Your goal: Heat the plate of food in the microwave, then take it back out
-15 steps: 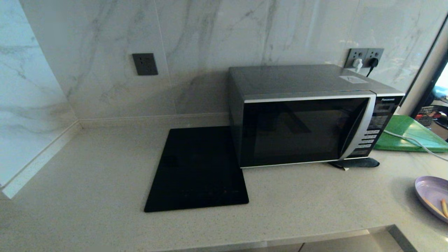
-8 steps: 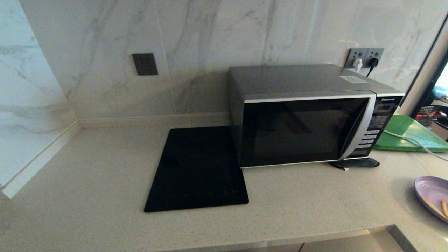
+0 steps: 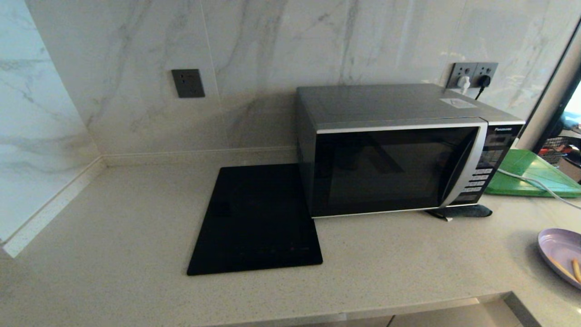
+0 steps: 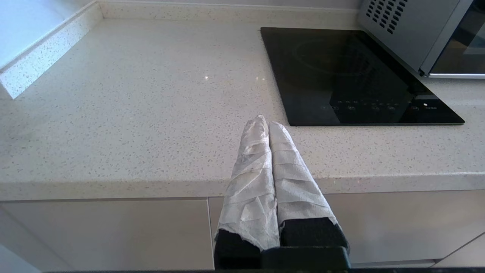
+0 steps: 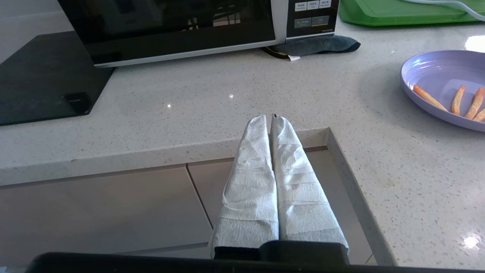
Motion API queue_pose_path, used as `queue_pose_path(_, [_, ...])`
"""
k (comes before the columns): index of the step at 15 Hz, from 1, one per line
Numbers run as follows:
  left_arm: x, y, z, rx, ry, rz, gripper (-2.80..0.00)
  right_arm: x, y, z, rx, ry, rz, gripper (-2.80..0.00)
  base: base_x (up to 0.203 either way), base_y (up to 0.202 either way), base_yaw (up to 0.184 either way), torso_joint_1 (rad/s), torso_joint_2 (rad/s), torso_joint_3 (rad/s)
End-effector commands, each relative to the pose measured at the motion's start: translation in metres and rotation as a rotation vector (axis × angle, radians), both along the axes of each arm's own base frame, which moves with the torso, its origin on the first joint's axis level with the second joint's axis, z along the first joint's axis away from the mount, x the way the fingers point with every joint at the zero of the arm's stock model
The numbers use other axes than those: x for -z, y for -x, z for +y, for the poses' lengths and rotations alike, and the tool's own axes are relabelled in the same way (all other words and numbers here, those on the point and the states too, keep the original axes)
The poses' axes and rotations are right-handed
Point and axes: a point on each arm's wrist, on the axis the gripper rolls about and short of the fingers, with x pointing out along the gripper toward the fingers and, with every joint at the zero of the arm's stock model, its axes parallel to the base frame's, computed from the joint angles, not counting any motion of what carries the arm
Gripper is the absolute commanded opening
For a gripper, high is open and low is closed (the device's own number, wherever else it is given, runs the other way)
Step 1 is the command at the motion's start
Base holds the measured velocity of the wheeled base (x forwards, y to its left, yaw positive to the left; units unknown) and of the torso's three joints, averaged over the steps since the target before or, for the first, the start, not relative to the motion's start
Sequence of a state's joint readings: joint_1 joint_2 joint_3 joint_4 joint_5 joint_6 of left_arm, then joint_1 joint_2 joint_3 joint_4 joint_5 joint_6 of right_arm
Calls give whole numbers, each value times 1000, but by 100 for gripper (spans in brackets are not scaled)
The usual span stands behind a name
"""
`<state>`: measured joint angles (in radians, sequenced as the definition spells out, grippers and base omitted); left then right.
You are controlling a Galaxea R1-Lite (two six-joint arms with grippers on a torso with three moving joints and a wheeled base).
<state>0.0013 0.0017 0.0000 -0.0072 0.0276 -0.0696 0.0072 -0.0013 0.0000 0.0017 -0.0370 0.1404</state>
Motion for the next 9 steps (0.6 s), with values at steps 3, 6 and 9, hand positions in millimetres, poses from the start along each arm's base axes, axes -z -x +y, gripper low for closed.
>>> queue_pose_path(3, [0,0,0,-1,1,-1,-280,0,0,0,-1,-1,3,-280,0,0,0,0,0,0])
queue_pose_path(6, [0,0,0,-2,1,-1,-280,0,0,0,-1,-1,3,-280,0,0,0,0,0,0])
queue_pose_path(9, [0,0,0,-1,1,-1,-280,0,0,0,0,-1,3,-280,0,0,0,0,0,0])
